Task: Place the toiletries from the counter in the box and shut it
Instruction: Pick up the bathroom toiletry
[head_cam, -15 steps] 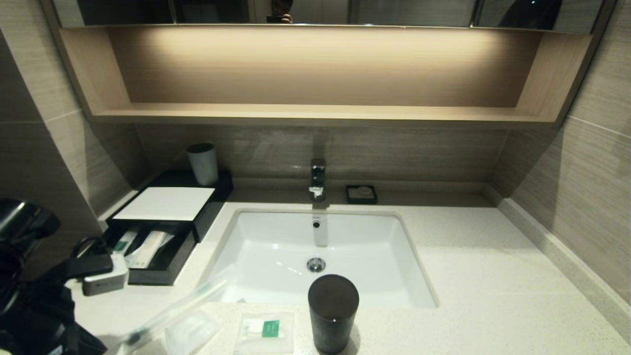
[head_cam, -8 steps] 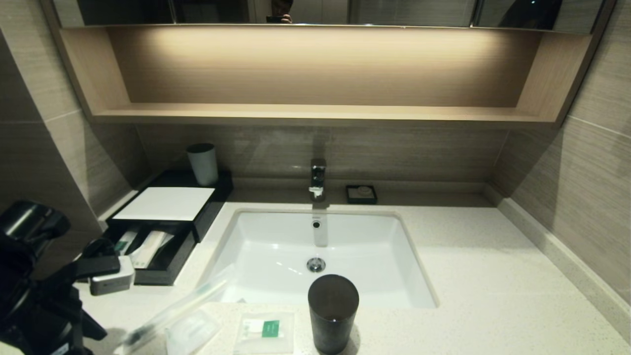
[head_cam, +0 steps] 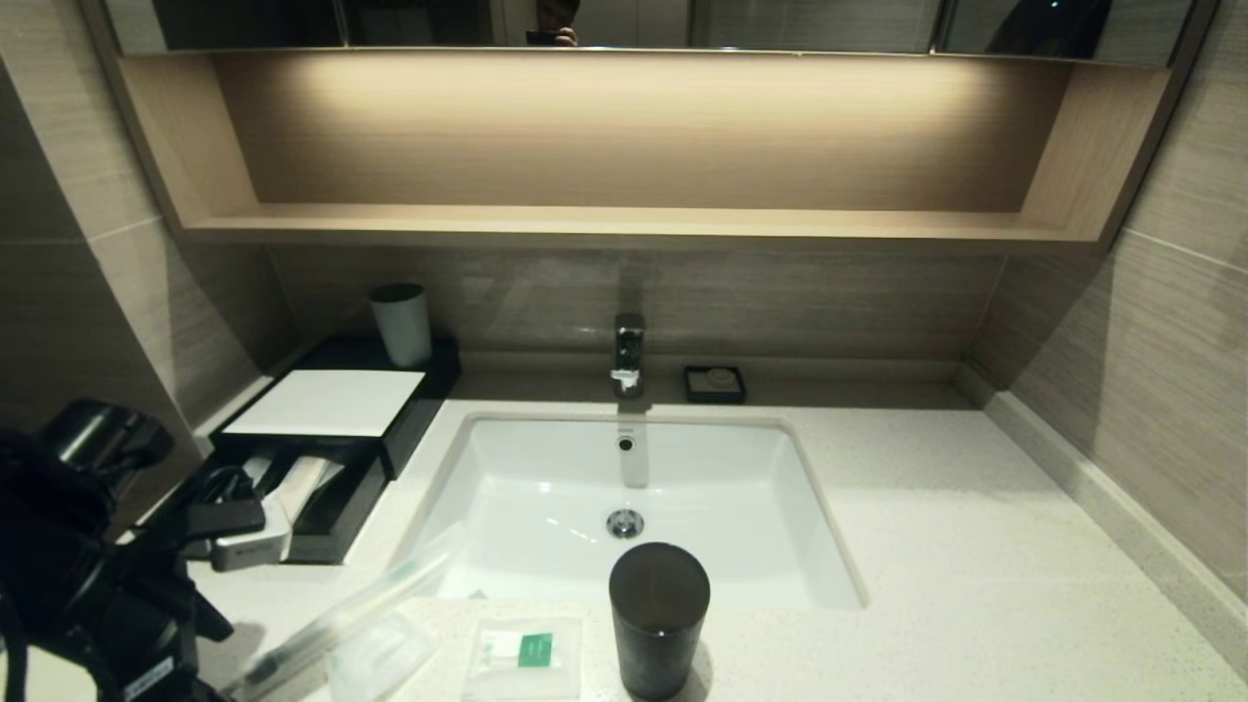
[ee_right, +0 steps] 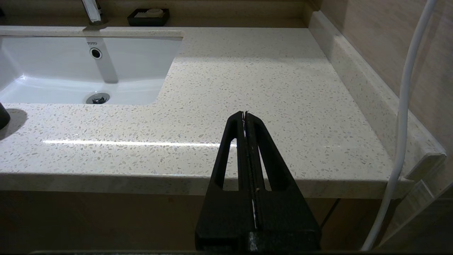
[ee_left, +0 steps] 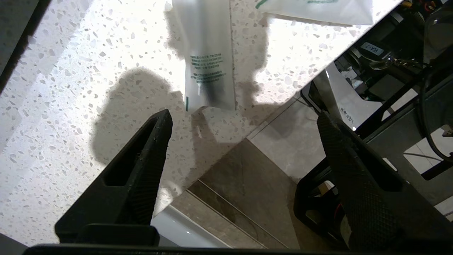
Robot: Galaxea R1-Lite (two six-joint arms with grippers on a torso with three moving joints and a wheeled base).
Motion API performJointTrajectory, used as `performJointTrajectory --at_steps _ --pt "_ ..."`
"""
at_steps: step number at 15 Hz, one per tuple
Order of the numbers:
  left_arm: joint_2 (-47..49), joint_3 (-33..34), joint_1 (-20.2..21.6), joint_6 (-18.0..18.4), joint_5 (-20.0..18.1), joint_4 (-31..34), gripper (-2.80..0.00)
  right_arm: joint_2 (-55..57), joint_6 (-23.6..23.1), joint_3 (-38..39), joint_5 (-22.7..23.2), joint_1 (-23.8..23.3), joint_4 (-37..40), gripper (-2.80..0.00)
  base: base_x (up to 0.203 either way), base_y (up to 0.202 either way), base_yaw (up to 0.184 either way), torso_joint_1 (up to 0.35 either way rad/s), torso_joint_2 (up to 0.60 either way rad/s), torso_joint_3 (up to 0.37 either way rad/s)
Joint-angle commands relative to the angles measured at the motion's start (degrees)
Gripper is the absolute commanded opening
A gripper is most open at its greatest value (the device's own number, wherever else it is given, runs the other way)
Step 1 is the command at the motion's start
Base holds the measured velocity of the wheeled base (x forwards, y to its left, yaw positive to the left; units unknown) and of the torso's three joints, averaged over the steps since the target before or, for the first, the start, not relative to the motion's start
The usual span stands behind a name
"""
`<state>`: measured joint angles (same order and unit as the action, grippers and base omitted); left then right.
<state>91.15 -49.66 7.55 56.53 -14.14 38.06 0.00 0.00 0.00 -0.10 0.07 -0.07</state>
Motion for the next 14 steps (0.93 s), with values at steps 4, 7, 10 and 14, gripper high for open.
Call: performJointTrajectory --at_steps 4,7,10,14 --pt "4.11 0.0 0.01 0.34 -0.02 -1.69 0.0 -0.06 0.0 0.0 0.01 0.01 -0.01 -2.8 0.0 0.0 0.0 0.0 0.0 0.0" --pt "5.18 -0.08 0.01 0.43 0.17 -2.55 0.0 0.0 0.0 0.09 -0.03 0.01 -0.01 -2.8 0.0 0.0 0.0 0.0 0.0 0.0" --pt "6.08 0.08 0.01 0.43 0.72 -4.01 0.0 0.0 0.0 0.0 0.01 0.01 -0.01 -2.8 0.0 0.0 0.0 0.0 0.0 0.0" --pt "7.1 0.09 -0.16 0.51 1.98 -4.66 0.0 0.0 0.0 0.01 0.01 0.01 -0.01 -2.8 0.0 0.0 0.0 0.0 0.0 0.0"
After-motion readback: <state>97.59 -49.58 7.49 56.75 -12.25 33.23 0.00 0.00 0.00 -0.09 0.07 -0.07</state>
